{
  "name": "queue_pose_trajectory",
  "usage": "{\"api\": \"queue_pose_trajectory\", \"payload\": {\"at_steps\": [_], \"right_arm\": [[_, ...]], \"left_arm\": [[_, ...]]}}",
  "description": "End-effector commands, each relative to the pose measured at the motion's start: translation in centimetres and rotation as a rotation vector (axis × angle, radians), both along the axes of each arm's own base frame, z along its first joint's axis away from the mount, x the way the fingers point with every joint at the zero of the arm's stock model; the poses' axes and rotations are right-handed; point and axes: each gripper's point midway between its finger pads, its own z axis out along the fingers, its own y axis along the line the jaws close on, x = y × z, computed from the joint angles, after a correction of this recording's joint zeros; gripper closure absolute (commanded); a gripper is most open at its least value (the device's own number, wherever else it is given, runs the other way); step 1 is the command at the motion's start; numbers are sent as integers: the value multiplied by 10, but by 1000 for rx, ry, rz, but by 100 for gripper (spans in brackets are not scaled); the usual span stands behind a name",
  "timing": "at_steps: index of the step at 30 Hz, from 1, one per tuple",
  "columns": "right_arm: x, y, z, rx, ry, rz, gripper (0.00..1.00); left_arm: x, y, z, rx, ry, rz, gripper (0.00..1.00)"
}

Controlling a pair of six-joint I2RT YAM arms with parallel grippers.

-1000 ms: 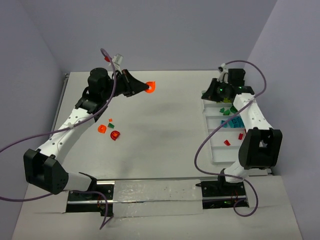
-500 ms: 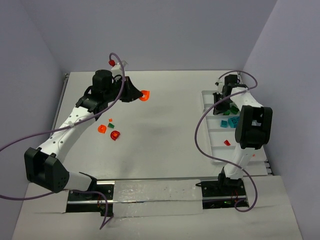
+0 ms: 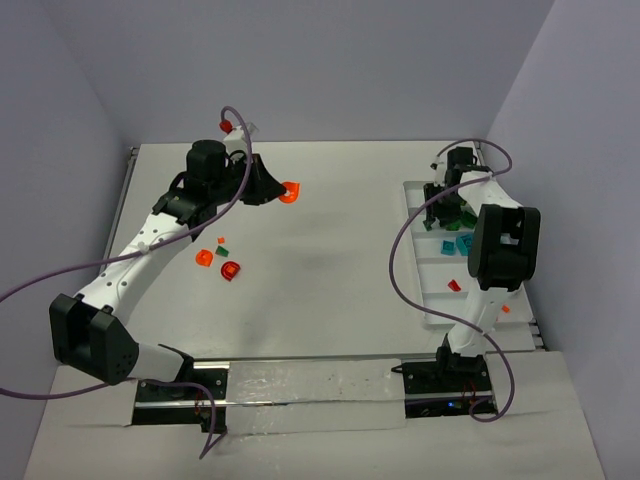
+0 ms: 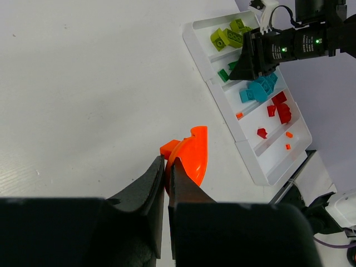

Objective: Sort the legos into containers by color

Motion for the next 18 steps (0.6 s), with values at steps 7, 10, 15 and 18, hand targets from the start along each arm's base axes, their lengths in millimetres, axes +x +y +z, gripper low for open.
{"api": "queue_pose_trajectory", "payload": {"at_steps": [7,10,15,18], "right_arm": [[1,36,94,152,-178,106,46],[-21,95,154,439,-257,266,44],[-66,197,219,726,-303,526,41],[-87,237,229,798,-278,599,40]], "left_arm": [[-10,-5,5,23,-89,-92,100],[-29,-17,-2,44,-136,-241,100],[-48,-34,-12,49,-163,-351,100],[-60,-44,-13,85,-182,-396,100]]}}
